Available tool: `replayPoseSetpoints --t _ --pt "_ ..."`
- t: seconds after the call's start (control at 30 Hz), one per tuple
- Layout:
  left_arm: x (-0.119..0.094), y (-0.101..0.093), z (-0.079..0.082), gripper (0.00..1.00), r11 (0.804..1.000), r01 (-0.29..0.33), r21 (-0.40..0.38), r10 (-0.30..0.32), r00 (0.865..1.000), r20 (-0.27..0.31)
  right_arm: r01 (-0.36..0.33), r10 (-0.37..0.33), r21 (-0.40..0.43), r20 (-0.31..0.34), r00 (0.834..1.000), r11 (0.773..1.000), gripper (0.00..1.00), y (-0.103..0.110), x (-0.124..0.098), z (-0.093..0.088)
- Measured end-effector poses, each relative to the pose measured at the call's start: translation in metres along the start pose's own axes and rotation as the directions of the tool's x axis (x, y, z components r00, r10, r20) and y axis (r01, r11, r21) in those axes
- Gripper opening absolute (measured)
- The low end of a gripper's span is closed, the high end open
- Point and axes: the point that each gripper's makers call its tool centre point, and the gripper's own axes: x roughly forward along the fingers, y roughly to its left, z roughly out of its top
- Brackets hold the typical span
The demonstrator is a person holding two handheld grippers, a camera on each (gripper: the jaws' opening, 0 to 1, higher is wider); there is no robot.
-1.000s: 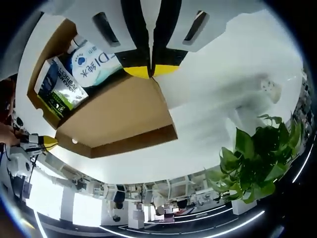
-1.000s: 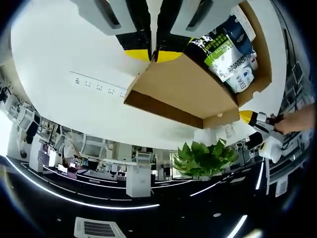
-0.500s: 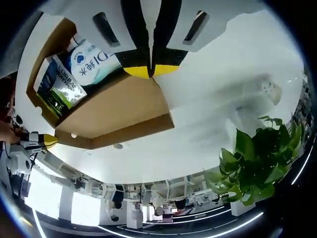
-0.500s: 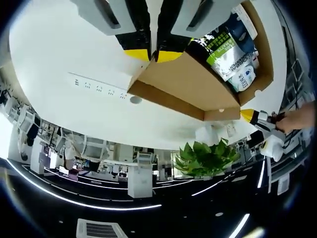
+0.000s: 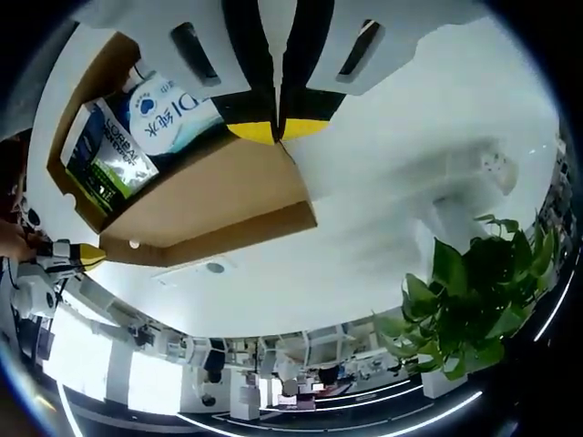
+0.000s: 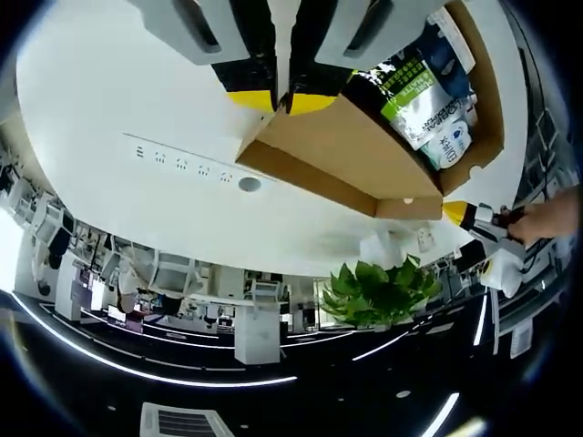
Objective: Operate the shoe box by opening the lid, removing the specified soft item, and placing it in the target area until the item is outside and the box remains undamaged.
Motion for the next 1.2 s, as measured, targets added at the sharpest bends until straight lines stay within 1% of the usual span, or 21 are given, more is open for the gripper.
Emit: replayPoseSetpoints --t 0.17,0.4,0.47,0.63,0.77,0.87,0.97,1.07,1.2 --pt "-0.002 -0.001 0.000 0.00 1.000 -0.004 0.013 0.004 1.000 0.001 0.000 0.000 0.004 0.004 1.000 1.000 0.00 0.001 -0.001 0.000" --pt "-0.005 -0.002 0.000 0.00 1.000 -0.011 0.012 0.011 1.000 0.007 -0.010 0.010 -0.021 0.002 1.000 1.000 0.00 0.002 -0.003 0.001" --pt "-0.005 -0.001 0.001 0.01 1.000 -0.015 0.011 0.015 1.000 0.010 -0.016 0.016 -0.024 -0.003 1.000 1.000 0.00 0.001 -0.004 0.000" --pt "-0.011 0.000 0.002 0.04 1.000 -0.022 0.007 0.022 1.000 0.022 -0.032 0.032 -0.041 0.002 0.999 0.999 0.04 0.006 -0.009 0.000" --pt "-0.023 -0.005 0.002 0.09 1.000 -0.021 -0.008 0.021 0.999 0.036 -0.052 0.053 -0.054 0.016 0.998 0.997 0.12 0.013 -0.015 0.003" --pt "-0.030 -0.009 -0.002 0.12 1.000 -0.023 0.004 0.022 0.999 0.036 -0.070 0.072 -0.069 0.018 0.997 0.995 0.19 0.020 -0.018 0.003" --pt "-0.038 -0.015 -0.005 0.16 1.000 -0.015 -0.001 0.015 0.999 0.039 -0.099 0.101 -0.082 0.030 0.994 0.992 0.18 0.029 -0.024 0.006" --pt "-0.044 -0.019 -0.008 0.18 1.000 -0.011 0.005 0.011 0.999 0.041 -0.114 0.119 -0.111 0.035 0.992 0.987 0.21 0.037 -0.030 0.008" --pt "-0.055 -0.030 -0.015 0.20 1.000 -0.002 0.009 0.002 0.999 0.041 -0.136 0.143 -0.131 0.038 0.989 0.982 0.22 0.048 -0.035 0.009"
